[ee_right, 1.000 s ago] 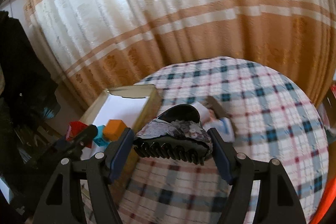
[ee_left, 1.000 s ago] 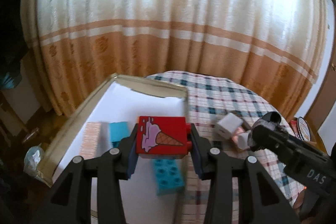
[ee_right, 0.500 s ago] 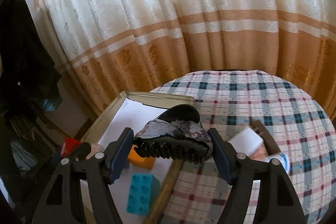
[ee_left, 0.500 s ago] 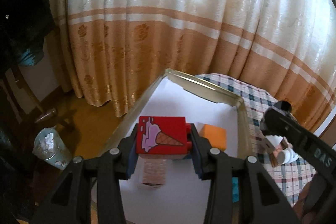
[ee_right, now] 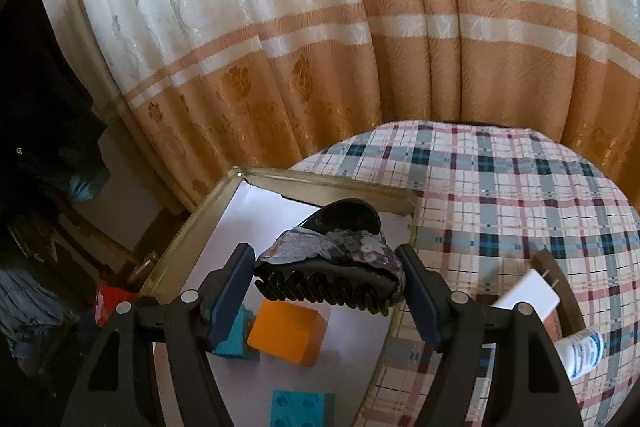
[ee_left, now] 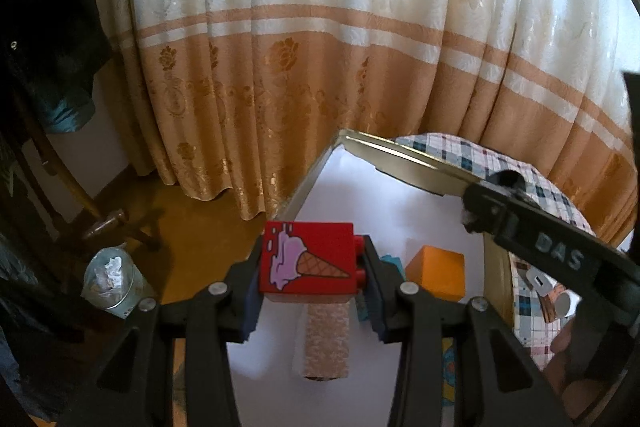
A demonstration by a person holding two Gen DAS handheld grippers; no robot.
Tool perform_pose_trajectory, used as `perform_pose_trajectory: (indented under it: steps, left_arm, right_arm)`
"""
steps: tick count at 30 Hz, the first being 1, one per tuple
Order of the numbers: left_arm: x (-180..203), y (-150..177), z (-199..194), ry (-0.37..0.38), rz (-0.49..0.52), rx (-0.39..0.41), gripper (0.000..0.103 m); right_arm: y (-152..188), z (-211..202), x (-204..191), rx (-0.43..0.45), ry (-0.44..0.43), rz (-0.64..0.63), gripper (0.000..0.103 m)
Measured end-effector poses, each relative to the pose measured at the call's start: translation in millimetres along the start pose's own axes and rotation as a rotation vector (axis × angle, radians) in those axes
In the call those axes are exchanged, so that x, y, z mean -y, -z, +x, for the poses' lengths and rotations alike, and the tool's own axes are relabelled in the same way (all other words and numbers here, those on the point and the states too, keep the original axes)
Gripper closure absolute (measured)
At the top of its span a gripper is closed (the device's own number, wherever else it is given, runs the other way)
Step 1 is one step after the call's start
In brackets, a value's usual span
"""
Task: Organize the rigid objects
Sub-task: 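Open both tools to release the cloth and red block into the tray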
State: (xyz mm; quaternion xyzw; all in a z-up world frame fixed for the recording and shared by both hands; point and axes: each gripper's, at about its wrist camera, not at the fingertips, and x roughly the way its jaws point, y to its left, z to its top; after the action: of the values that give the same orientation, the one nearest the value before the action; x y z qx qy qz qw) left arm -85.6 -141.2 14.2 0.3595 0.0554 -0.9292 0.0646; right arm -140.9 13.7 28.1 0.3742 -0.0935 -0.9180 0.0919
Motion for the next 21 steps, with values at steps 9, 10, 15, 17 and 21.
perform_pose_trajectory:
  steps: [9, 10, 15, 17, 21]
  left_arm:
    - [10, 5, 9, -0.015, 0.033, -0.036, 0.060]
    - [12, 5, 10, -0.018, 0.039, -0.040, 0.060]
    - [18, 7, 14, -0.030, 0.056, -0.052, 0.060]
    - [20, 8, 15, -0.036, 0.063, -0.057, 0.060]
    - [21, 8, 15, -0.031, 0.064, -0.063, 0.059]
  right_arm:
    - [-4, 21, 0, -0.059, -0.001, 0.016, 0.029]
    - [-4, 22, 1, -0.065, -0.004, 0.025, 0.029]
    - [-3, 30, 5, -0.099, -0.034, 0.055, 0.028]
    - [-2, 31, 5, -0.098, -0.049, 0.060, 0.028]
    - [-2, 27, 6, -0.069, -0.112, 0.082, 0.027]
